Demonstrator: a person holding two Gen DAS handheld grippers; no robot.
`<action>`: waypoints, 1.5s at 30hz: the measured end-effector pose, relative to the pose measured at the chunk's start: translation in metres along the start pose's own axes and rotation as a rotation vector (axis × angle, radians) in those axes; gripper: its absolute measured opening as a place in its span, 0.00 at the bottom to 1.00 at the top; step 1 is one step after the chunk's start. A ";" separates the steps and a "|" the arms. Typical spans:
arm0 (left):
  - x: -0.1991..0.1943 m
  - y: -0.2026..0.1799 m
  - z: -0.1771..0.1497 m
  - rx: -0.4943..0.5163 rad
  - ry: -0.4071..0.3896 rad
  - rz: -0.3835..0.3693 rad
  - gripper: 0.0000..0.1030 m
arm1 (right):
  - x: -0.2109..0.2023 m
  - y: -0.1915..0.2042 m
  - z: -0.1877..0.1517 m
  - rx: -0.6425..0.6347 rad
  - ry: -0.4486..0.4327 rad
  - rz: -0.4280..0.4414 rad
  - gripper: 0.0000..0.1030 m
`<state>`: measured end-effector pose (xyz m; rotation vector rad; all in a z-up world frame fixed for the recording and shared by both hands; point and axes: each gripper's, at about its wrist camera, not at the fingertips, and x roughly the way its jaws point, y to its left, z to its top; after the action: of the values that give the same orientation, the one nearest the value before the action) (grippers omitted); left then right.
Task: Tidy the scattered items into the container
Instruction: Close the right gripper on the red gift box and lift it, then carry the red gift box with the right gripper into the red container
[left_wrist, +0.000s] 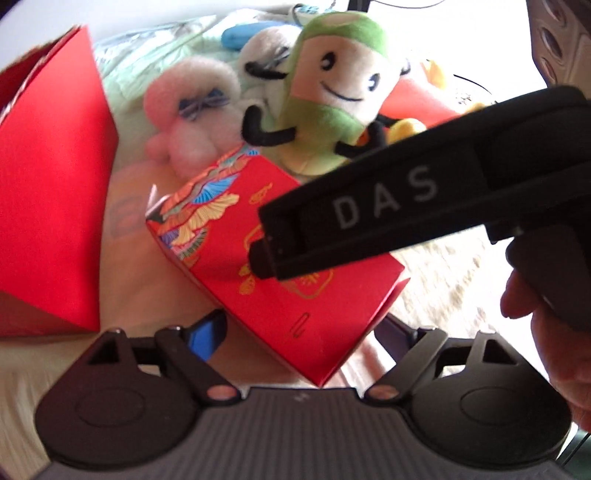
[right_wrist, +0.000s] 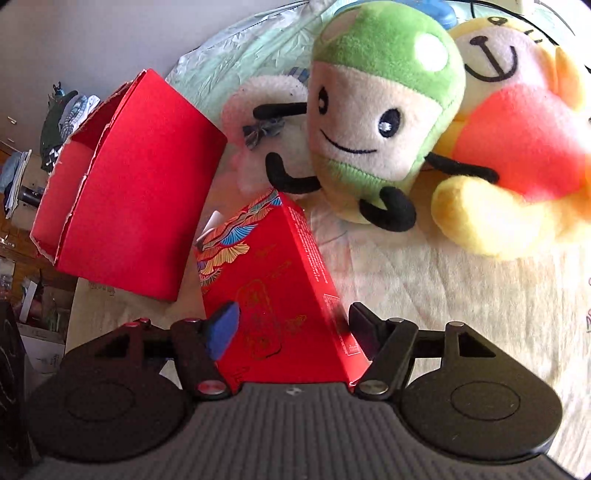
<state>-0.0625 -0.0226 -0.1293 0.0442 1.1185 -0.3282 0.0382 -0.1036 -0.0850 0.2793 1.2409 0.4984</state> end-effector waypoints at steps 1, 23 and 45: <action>-0.004 -0.005 -0.001 0.023 -0.009 -0.002 0.83 | -0.005 -0.002 -0.003 0.013 -0.008 -0.001 0.66; -0.096 -0.057 -0.020 0.296 -0.203 0.012 0.78 | -0.083 -0.007 -0.052 0.133 -0.263 0.042 0.65; -0.209 0.143 -0.016 0.350 -0.414 0.069 0.78 | -0.054 0.198 -0.023 0.071 -0.490 0.134 0.65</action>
<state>-0.1185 0.1660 0.0309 0.3108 0.6395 -0.4457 -0.0373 0.0378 0.0447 0.5144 0.7661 0.4654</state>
